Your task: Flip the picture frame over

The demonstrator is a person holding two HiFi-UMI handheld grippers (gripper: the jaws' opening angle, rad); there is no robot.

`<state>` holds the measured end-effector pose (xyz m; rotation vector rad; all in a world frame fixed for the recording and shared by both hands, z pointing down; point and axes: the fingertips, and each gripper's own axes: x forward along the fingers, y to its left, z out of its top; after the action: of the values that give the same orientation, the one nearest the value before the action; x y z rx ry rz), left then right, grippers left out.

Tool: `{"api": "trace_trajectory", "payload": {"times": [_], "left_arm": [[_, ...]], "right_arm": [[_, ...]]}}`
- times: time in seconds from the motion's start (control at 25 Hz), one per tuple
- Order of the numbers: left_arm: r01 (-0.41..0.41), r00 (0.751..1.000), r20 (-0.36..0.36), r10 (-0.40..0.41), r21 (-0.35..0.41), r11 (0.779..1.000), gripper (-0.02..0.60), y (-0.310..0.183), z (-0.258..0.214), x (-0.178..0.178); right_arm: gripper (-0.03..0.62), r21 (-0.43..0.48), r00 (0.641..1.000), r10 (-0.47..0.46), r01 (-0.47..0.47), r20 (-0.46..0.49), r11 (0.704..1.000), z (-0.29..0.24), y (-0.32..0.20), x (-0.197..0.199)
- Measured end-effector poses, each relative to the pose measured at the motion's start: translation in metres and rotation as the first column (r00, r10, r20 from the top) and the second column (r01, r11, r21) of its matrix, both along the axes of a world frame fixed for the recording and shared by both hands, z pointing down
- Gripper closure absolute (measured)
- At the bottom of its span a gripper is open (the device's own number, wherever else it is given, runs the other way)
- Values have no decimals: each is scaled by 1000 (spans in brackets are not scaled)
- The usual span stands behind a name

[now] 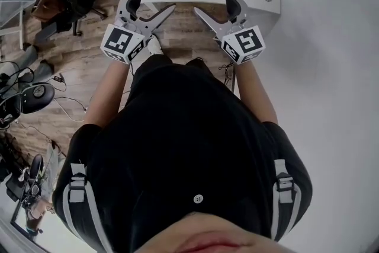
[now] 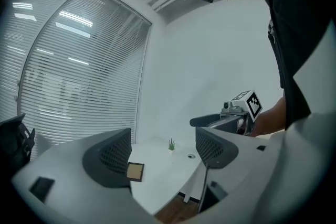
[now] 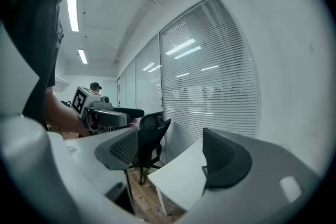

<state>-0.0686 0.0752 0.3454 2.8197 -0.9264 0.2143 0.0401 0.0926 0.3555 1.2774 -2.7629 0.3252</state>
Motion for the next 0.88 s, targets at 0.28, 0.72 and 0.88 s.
{"api": "trace_trajectory", "payload": {"times": [0.28, 0.72, 0.88], "left_arm": [[-60, 998, -13, 60, -4, 998, 204, -51, -1, -29], [-154, 988, -37, 152, -36, 987, 204, -102, 16, -67], [-161, 986, -42, 159, -48, 986, 204, -112, 24, -68]], "right_arm": [[210, -11, 997, 68, -68, -27, 998, -4, -45, -34], [210, -73, 984, 176, -179, -39, 981, 16, -85, -77], [210, -90, 981, 189, -193, -47, 977, 24, -92, -78]]}}
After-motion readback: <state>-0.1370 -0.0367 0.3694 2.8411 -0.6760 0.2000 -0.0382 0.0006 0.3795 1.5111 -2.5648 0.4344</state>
